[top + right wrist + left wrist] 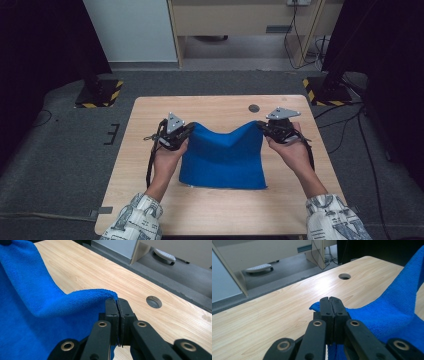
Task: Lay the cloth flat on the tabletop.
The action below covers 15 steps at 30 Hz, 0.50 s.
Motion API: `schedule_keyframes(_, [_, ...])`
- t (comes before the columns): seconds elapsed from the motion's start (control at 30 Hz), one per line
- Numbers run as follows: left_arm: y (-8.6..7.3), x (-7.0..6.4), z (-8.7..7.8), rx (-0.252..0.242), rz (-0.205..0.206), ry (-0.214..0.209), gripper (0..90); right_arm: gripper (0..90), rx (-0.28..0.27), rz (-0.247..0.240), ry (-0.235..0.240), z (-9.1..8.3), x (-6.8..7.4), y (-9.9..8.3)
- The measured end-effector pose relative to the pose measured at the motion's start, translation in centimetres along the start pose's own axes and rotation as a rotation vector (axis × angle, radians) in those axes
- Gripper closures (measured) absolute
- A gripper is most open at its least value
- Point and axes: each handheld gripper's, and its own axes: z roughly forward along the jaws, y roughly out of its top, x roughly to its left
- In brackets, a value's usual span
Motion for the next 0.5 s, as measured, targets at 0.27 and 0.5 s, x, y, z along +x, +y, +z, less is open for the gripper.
schedule_keyframes(0.27, [-0.2, 0.8, 1.9, 0.027, -0.027, 0.015, 89.2, 88.4, 0.011, 0.02, -0.011, 1.4, -0.6, 0.1])
schedule_keyframes(0.5, [-0.1, 1.1, 3.7, 0.066, -0.044, 0.019, 89.3, 88.4, 0.044, 0.052, -0.023, 3.0, -1.5, 0.0])
